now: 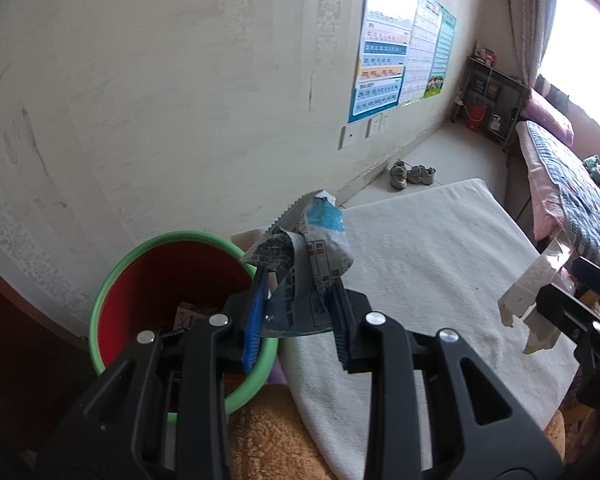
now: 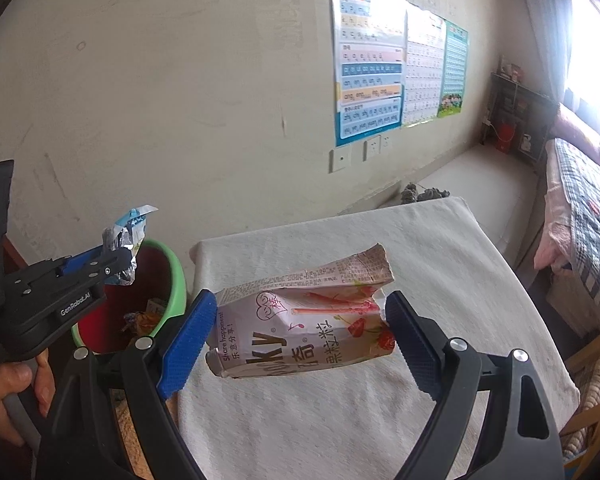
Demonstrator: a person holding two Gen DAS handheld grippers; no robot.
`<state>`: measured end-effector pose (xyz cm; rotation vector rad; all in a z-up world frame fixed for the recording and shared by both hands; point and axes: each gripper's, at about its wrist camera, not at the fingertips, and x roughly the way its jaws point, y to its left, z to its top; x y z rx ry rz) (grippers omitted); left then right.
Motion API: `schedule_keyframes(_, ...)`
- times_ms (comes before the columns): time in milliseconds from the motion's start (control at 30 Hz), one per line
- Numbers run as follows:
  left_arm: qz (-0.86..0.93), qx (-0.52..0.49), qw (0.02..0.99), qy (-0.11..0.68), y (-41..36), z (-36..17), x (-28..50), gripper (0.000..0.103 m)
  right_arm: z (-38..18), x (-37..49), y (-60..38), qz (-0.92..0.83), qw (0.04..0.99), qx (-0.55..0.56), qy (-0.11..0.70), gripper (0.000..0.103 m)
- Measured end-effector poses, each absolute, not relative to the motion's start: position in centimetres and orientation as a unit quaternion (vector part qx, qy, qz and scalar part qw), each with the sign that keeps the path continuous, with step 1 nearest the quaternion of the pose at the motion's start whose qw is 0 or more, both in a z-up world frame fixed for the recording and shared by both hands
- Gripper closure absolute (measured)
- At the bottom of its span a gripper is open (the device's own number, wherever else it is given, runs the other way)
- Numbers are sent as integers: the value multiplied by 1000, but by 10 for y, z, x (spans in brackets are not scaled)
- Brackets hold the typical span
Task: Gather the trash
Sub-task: 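Carry the blue-white wrapper with the left gripper while the right carries the pink carton to the bin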
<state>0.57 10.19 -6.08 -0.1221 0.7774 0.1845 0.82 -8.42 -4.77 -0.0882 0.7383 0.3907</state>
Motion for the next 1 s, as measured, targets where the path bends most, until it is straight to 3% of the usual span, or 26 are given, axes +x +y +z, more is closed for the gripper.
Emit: schedule_keyframes(1000,150,-83,909,379,163,-70,-5,75,-45,19,-19,232,901,-85,356,19)
